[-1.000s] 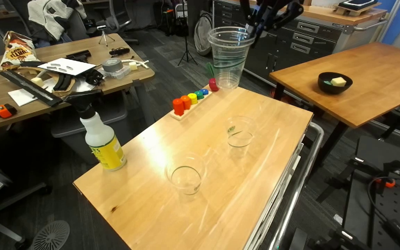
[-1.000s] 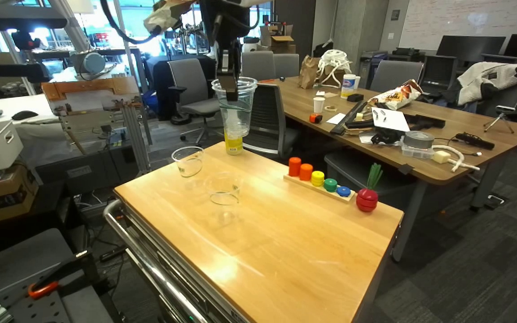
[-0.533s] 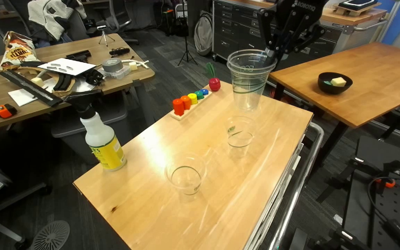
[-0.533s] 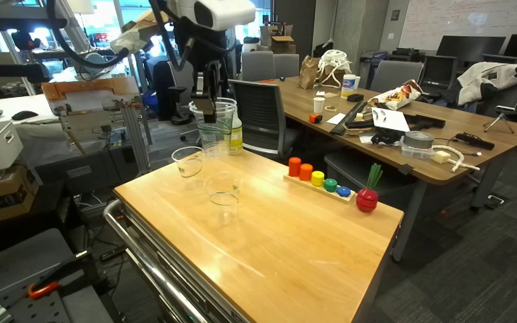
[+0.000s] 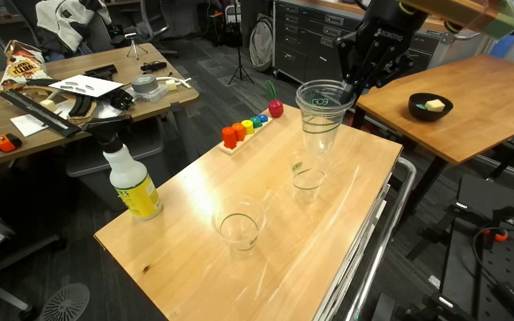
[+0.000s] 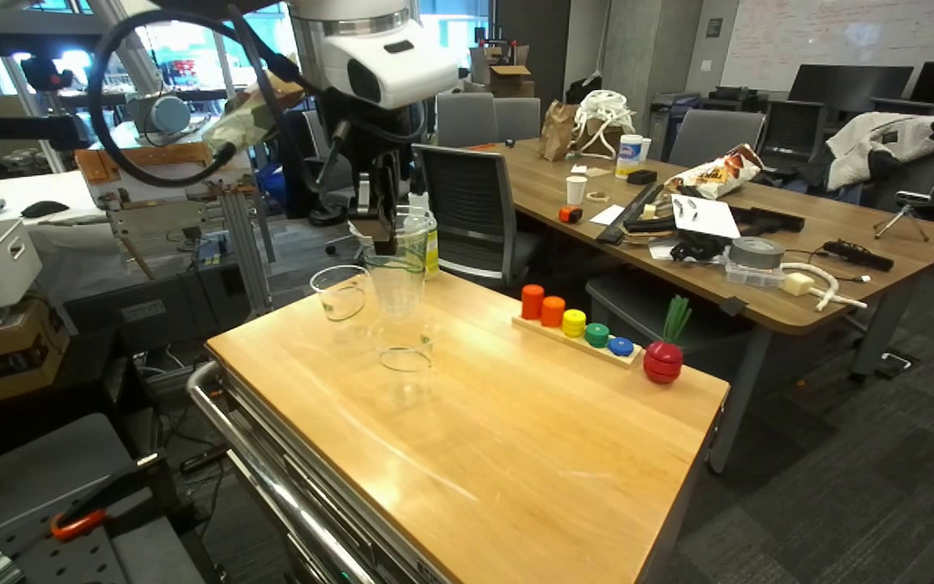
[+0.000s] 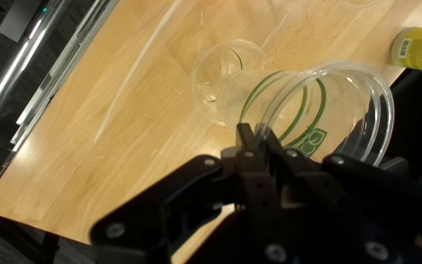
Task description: Stack the four clear cups together
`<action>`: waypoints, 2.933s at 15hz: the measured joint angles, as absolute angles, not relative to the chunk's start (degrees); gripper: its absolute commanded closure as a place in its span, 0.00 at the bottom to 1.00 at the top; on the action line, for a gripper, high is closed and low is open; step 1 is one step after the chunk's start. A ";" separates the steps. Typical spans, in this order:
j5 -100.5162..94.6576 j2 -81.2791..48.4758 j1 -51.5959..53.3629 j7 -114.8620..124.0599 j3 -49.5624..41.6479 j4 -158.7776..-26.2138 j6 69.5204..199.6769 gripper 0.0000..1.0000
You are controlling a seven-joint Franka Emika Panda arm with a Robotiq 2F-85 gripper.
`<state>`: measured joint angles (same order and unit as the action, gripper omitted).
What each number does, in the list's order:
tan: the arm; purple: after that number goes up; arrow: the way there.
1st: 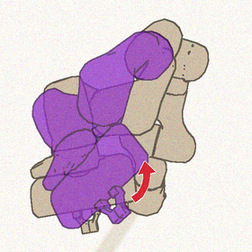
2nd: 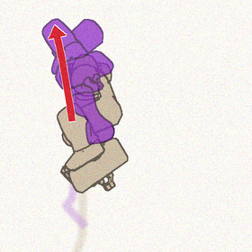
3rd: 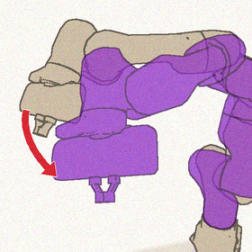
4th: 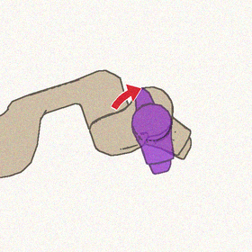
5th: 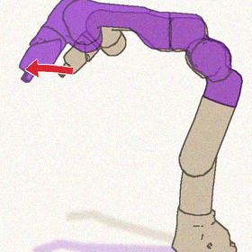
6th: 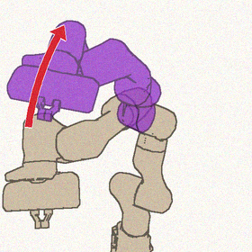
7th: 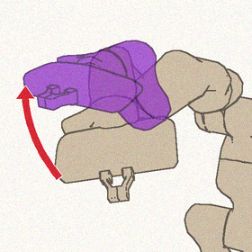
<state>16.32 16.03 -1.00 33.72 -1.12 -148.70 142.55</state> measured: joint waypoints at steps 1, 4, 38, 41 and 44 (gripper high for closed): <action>16.51 15.56 -1.00 33.70 -1.12 -148.73 142.62 0.98; 16.87 14.62 -1.00 33.26 -1.12 -148.75 142.69 0.98; 11.11 2.58 -0.76 31.37 1.18 -147.91 152.44 0.02; 7.07 2.37 -1.04 33.61 0.97 -147.91 152.44 0.00; 0.26 1.57 -1.32 38.13 0.73 -147.90 152.44 0.00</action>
